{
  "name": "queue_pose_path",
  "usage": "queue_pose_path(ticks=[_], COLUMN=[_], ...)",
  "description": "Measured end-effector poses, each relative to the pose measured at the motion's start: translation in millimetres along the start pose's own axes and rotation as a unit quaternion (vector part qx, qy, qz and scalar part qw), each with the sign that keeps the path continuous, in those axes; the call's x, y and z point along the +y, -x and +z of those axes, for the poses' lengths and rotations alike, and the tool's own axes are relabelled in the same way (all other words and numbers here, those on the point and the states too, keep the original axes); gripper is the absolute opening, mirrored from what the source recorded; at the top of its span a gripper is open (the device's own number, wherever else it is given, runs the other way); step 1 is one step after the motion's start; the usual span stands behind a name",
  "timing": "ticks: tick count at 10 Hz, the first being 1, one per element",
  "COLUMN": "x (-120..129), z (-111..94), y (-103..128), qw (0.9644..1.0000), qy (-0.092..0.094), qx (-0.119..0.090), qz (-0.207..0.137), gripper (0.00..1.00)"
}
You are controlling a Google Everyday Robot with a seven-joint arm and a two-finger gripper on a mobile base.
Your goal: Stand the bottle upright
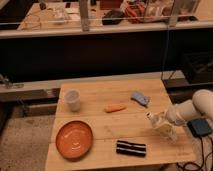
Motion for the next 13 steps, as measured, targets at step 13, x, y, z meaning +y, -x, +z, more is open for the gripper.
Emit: queue_pose_path(ticks=[13], x=[-25], z=[-1], y=[-20], qw=[0.9936], qy=[-0.010], qx=[0.111], qz=[-0.019], gripper=[0.00])
